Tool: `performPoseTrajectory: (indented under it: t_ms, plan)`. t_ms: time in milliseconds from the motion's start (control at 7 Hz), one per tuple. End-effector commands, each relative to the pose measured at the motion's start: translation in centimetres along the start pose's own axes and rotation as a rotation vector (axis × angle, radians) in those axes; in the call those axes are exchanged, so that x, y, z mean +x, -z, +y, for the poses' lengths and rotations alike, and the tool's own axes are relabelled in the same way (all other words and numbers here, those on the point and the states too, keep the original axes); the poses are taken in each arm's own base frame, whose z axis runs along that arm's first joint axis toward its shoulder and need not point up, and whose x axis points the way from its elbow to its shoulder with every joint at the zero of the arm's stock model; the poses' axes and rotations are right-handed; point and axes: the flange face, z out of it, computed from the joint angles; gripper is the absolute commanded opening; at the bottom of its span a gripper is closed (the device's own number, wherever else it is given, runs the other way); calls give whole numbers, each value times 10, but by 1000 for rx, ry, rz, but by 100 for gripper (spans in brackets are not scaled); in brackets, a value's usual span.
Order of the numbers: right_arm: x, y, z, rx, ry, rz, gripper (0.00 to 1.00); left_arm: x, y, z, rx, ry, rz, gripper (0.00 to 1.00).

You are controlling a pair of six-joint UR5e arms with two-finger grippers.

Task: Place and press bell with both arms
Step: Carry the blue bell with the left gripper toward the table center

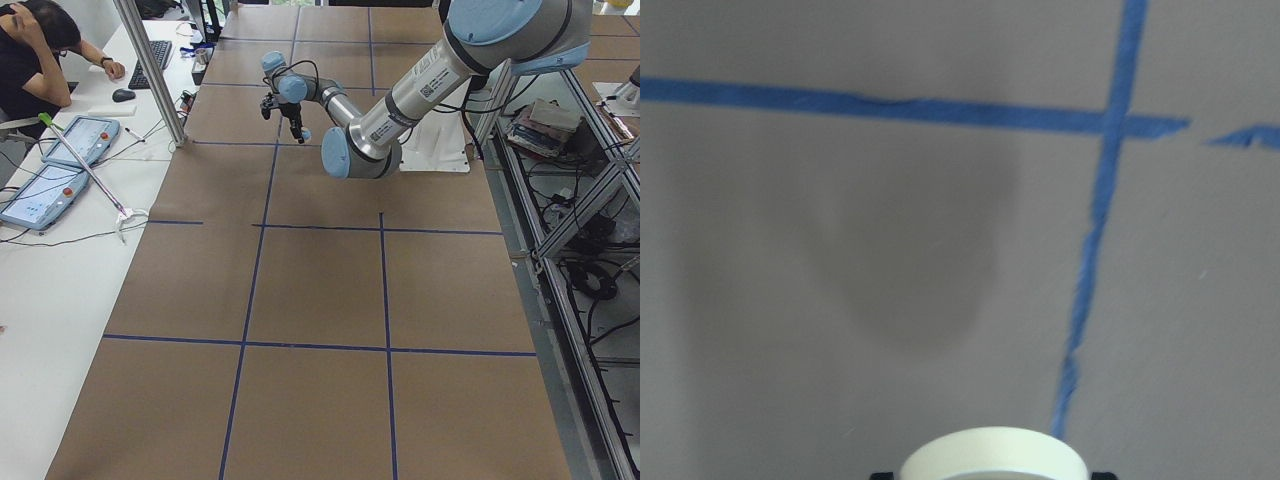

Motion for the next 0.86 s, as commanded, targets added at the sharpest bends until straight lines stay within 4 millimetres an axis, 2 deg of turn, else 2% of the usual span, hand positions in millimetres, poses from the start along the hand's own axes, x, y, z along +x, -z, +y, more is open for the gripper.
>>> performPoseTrajectory:
  t_ms: [0, 286, 429, 571, 714]
  plan:
    - [0, 0, 1, -1, -1, -1, 100, 20, -30, 5, 11, 30, -17, 10]
    - [0, 0, 0, 0, 0, -3, 100, 20, -29, 4, 20, 34, -22, 18]
    - [0, 0, 0, 0, -1, -1, 100, 19, -28, 0, 52, 33, -35, 46]
    - [0, 0, 0, 0, 0, -3, 100, 21, -25, -1, 92, 27, -45, 99]
    - [0, 0, 0, -1, 1, -1, 100, 20, -24, -2, 96, 34, -56, 100]
